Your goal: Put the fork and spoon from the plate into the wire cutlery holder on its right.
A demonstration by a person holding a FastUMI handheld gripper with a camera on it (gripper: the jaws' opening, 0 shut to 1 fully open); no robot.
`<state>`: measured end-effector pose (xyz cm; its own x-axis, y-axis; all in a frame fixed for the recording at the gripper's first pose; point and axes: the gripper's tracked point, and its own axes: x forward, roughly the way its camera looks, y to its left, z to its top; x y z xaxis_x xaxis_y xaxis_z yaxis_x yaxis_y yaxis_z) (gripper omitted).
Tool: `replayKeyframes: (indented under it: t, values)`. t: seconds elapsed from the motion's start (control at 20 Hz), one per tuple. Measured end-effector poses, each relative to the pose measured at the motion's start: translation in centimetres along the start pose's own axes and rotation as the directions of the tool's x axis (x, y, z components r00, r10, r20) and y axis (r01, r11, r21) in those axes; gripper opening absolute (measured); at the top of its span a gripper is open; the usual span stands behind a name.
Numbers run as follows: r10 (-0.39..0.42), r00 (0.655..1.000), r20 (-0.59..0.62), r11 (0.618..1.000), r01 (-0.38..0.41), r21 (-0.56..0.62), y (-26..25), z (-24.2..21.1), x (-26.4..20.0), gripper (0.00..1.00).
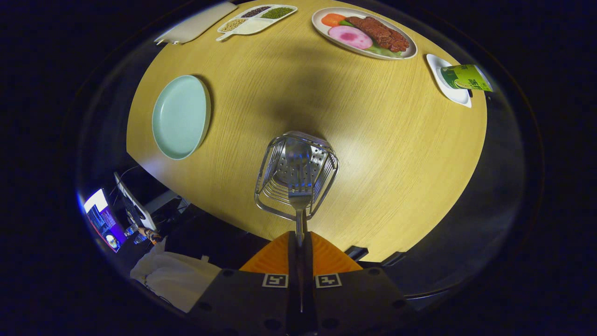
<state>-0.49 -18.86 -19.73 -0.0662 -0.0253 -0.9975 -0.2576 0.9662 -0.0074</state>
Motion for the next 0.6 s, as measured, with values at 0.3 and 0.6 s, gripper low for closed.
replayKeyframes:
  t: [0.3, 0.6]
  values:
    - [0.017, 1.000, 0.023, 0.999, -0.017, 0.031, -0.4, 0.1, -0.3, 0.20]
    - [0.129, 0.969, 0.210, 0.991, -0.133, 0.003, 2.1, 0.5, -3.7, 0.81]
